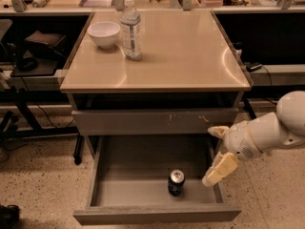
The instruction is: Pick pepsi can from middle drawer and place on counter
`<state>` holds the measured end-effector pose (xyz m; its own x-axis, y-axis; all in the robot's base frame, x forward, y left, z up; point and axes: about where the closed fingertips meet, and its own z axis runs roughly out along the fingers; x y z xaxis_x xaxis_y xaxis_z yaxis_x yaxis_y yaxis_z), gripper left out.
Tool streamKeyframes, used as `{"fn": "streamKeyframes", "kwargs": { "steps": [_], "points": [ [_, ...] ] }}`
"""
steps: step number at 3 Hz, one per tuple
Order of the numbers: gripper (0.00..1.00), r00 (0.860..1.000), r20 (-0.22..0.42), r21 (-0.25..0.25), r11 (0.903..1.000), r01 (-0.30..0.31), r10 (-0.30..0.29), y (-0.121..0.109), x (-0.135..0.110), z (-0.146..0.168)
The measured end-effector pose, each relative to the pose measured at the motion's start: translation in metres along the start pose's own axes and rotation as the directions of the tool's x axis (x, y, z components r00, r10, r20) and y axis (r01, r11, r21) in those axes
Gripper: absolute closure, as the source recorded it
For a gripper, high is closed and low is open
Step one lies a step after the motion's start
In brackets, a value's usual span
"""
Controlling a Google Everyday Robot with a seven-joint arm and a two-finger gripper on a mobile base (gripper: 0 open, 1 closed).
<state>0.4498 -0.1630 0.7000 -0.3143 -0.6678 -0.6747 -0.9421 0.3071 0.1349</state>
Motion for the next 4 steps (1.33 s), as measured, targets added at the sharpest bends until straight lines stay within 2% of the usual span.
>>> {"fn": "streamKeyframes", "kwargs": {
  "steps": [1,2,3,4],
  "points": [
    [0.00,1.000,0.000,-0.009,1.0000,-0.004,0.004,-0.001,0.003,0.004],
    [0.00,0.999,0.043,0.011,0.9999,-0.010,0.010,-0.001,0.000,0.015],
    [0.00,0.984,0.135,0.008,0.9924,-0.123,0.120,0.012,-0.012,0.060],
    [0.00,0.962,0.167,0.056,0.9723,-0.227,0.215,0.011,-0.025,0.094]
  ]
}}
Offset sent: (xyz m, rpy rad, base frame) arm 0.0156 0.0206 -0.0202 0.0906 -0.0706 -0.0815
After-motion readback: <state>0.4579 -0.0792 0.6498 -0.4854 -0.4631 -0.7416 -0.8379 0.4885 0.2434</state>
